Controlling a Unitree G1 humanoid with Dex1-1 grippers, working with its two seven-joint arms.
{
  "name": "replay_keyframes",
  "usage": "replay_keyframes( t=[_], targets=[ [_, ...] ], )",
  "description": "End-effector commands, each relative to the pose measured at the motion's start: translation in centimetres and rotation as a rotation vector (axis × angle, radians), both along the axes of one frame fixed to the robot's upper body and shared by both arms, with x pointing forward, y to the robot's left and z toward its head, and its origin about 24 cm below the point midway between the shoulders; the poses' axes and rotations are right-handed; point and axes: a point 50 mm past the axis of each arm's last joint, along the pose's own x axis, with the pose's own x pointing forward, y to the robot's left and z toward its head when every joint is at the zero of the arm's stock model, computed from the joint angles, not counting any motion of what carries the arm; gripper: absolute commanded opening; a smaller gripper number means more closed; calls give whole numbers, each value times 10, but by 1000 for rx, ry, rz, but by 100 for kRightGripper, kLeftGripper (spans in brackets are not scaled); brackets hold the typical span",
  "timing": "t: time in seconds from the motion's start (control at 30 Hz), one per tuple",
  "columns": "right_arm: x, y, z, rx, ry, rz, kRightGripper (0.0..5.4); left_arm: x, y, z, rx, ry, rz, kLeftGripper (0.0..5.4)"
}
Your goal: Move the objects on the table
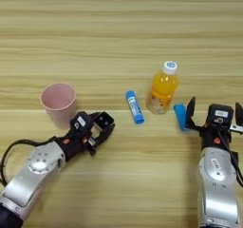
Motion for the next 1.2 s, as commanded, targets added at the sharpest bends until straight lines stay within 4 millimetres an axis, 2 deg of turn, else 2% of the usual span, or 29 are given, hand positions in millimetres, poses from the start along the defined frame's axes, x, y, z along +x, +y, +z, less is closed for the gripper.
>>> replay_keyframes(
  t=[0.03,0.33,0.4,0.97,1.2],
  targets=[
    [1,2,3,-2,-7,1,540,10,-5,0,9,-20,3,240],
    [1,3,2,-1,-4,4,540,15,-6,-6,17,-14,11,240],
    [1,3,3,-1,-4,4,540,15,-6,-7,19,-16,9,277],
    [1,4,2,-2,0,7,540,15,-6,-6,23,-32,8,438],
    [1,4,2,-1,1,8,540,9,-9,7,-26,-80,-29,495]
  ],
)
